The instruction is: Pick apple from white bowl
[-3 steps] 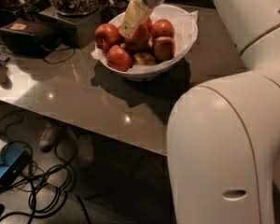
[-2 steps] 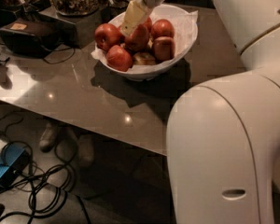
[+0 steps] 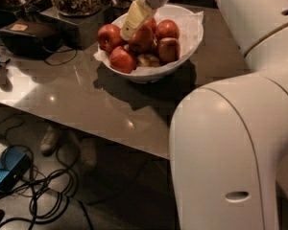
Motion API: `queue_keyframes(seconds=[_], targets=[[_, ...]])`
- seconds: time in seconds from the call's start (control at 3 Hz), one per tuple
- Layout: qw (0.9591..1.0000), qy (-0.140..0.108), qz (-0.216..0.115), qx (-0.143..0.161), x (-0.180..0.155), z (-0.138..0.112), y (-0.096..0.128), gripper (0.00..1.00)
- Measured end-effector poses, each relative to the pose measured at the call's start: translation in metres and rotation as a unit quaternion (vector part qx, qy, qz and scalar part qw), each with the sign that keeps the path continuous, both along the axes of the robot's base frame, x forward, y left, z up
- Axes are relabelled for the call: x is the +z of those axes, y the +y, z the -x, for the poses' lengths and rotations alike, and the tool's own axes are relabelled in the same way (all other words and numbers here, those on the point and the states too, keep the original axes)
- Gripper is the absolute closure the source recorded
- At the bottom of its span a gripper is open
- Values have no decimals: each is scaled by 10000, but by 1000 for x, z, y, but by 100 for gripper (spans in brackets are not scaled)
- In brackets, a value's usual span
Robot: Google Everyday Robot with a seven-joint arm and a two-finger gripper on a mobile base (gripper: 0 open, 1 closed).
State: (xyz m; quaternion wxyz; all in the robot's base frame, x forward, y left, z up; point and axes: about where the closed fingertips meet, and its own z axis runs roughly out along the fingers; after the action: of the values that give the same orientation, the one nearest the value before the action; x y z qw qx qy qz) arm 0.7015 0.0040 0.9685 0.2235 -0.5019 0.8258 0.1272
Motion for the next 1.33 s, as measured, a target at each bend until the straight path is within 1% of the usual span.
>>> queue_keyframes(seconds=[0.33, 0.67, 1.0, 1.33], targets=[[10000, 11, 46, 9, -15, -5, -7, 0], [10000, 38, 32, -3, -21, -5, -11, 0], [10000, 74, -1, -28, -26, -5, -15, 18], [10000, 87, -13, -34, -25, -5, -16, 33]])
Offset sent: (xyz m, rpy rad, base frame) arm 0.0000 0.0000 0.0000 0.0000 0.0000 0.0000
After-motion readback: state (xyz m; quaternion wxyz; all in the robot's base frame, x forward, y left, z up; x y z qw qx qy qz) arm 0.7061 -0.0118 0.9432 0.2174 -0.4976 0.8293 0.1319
